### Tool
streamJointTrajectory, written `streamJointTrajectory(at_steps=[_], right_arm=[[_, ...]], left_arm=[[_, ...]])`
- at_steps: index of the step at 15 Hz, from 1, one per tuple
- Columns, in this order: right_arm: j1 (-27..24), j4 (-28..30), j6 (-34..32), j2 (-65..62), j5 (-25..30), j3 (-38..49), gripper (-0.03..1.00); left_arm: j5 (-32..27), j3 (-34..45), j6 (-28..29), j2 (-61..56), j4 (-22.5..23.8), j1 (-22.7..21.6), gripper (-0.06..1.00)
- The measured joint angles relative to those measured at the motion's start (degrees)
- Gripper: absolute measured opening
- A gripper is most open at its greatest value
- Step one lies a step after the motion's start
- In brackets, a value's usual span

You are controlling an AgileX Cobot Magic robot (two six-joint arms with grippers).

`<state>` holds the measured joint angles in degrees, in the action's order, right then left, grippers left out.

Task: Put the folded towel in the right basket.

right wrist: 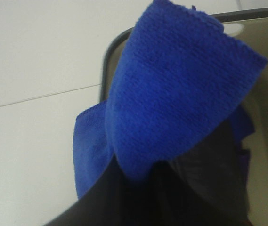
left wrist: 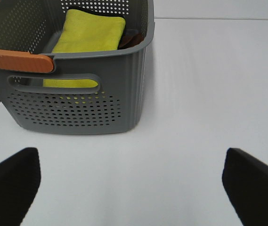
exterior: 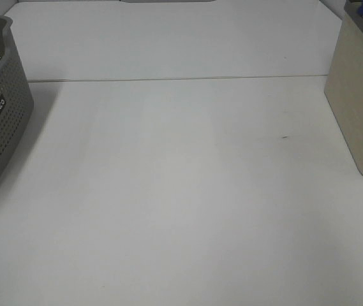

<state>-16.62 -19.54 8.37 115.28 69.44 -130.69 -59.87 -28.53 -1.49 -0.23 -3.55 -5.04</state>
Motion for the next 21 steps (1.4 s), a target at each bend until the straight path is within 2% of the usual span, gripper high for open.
streamJointTrajectory(at_steps=[3,5,9,10,11,12,13,14,15,18,21], right_arm=[[-5.33,3.55,0.00,-0.52,0.29,1.60,0.11],[-5.90,8.19,0.00,-0.52,0.34,6.07,0.11],[-5.90,9.11,-0.11,-0.52,0.69,11.86,0.12],[-5.90,9.11,-0.46,-0.52,0.74,12.20,0.22],[-5.90,9.11,-0.63,-0.52,0.69,12.20,0.42],[-5.90,9.28,-0.92,-0.52,0.69,12.20,0.68],[-5.90,9.68,-1.15,-0.52,0.69,12.20,0.84],[-5.90,9.68,-1.26,-0.57,0.69,12.20,0.91],[-5.90,9.68,-1.43,-0.69,0.69,12.20,0.95],[-4.87,8.14,-1.83,-2.18,0.69,12.20,0.97],[2.46,8.19,-5.16,-4.64,0.63,12.20,0.97]], left_arm=[[0.00,0.00,0.00,0.00,0.00,0.00,0.97],[0.00,0.00,0.00,0.00,0.00,0.00,0.97],[0.00,0.00,0.00,0.00,0.00,0.00,0.97],[0.00,0.00,0.00,0.00,0.00,0.00,0.97],[0.00,0.00,0.00,0.00,0.00,0.00,0.97],[0.00,0.00,0.00,0.00,0.00,0.00,0.97],[0.00,0.00,0.00,0.00,0.00,0.00,0.97],[0.00,0.00,0.00,0.00,0.00,0.00,0.97],[0.00,0.00,0.00,0.00,0.00,0.00,0.97],[0.00,0.00,0.00,0.00,0.06,0.00,0.97],[0.00,0.00,0.00,0.00,0.06,0.00,0.97]])
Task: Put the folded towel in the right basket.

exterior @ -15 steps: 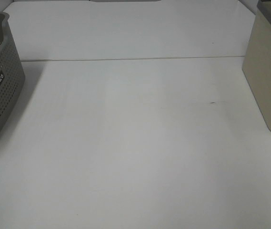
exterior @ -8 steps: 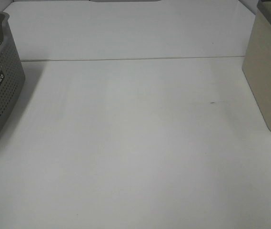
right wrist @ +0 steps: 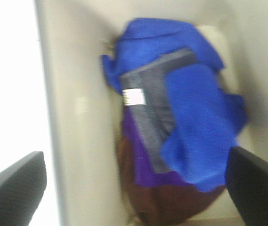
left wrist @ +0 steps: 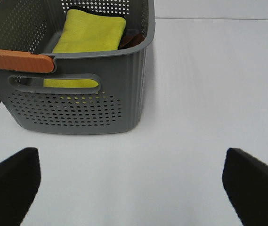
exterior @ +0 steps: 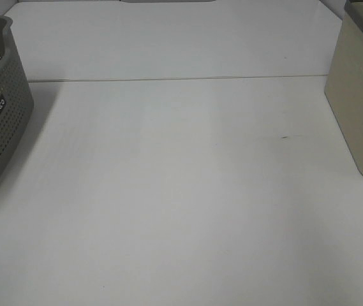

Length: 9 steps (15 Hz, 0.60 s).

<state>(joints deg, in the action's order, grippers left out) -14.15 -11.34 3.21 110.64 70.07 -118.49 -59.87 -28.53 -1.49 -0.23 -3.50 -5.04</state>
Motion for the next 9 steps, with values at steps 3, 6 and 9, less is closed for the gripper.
streamJointTrajectory(at_steps=[3,6,9], right_arm=[[8.82,2.58,-1.43,-2.75,-0.11,3.38,0.97],[9.05,4.98,-2.46,-11.92,-0.34,17.65,0.97],[9.05,5.90,-2.46,-29.11,-6.82,36.67,0.97]], left_arm=[[0.00,0.00,0.00,0.00,0.17,0.00,0.97],[0.00,0.00,0.00,0.00,0.17,0.00,0.97],[0.00,0.00,0.00,0.00,0.17,0.00,0.97]])
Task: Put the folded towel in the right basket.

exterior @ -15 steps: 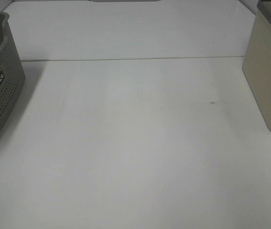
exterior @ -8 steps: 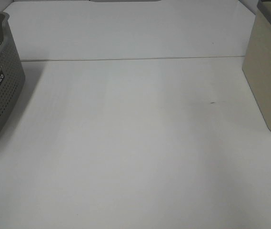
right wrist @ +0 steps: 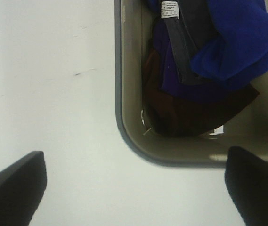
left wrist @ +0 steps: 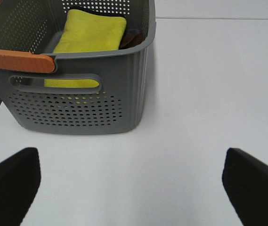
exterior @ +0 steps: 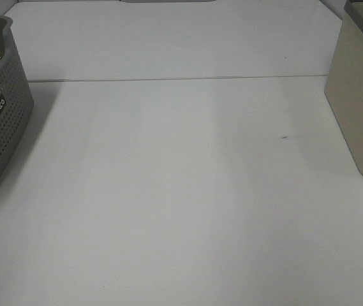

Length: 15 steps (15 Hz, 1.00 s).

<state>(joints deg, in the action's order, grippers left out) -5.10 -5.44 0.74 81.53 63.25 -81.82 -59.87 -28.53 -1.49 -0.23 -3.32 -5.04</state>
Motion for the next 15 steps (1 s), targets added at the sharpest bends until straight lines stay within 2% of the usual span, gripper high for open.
streamJointTrajectory(at_steps=[3,5,10,12,15], right_arm=[[0.00,0.06,0.00,-17.25,-5.21,13.46,0.97],[0.00,0.06,0.00,-29.51,-6.25,22.57,0.97],[0.00,0.69,6.25,-58.44,-5.21,37.99,0.97],[0.00,0.97,6.59,-66.35,-4.53,41.54,0.97],[0.06,1.03,6.30,-74.20,-0.57,46.47,0.97]], left_arm=[[0.00,0.00,0.00,0.00,0.00,0.00,0.97],[0.00,0.00,0.00,0.00,0.00,0.00,0.97],[0.00,0.00,0.00,0.00,0.00,0.00,0.97],[0.00,0.00,0.00,0.00,0.00,0.00,0.97],[0.00,0.00,0.00,0.00,0.00,0.00,0.97]])
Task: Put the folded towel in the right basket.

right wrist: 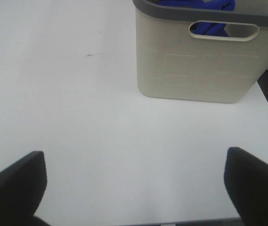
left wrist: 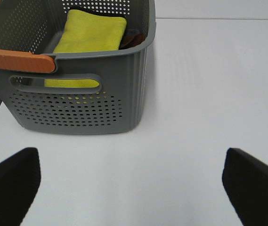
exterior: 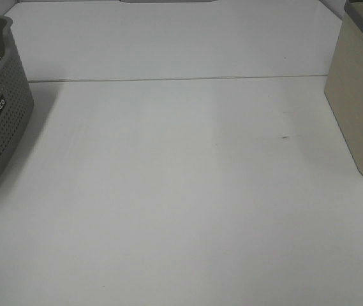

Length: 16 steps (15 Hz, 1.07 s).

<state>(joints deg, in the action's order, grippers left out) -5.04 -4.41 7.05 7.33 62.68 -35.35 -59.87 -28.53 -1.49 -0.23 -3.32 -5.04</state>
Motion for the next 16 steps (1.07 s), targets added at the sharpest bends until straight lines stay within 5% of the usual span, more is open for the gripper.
streamJointTrajectory(at_steps=[16], right_arm=[[3.84,0.52,-6.07,-7.56,-1.60,6.47,0.97]], left_arm=[[0.00,0.00,0.00,0.00,0.00,0.00,0.97]])
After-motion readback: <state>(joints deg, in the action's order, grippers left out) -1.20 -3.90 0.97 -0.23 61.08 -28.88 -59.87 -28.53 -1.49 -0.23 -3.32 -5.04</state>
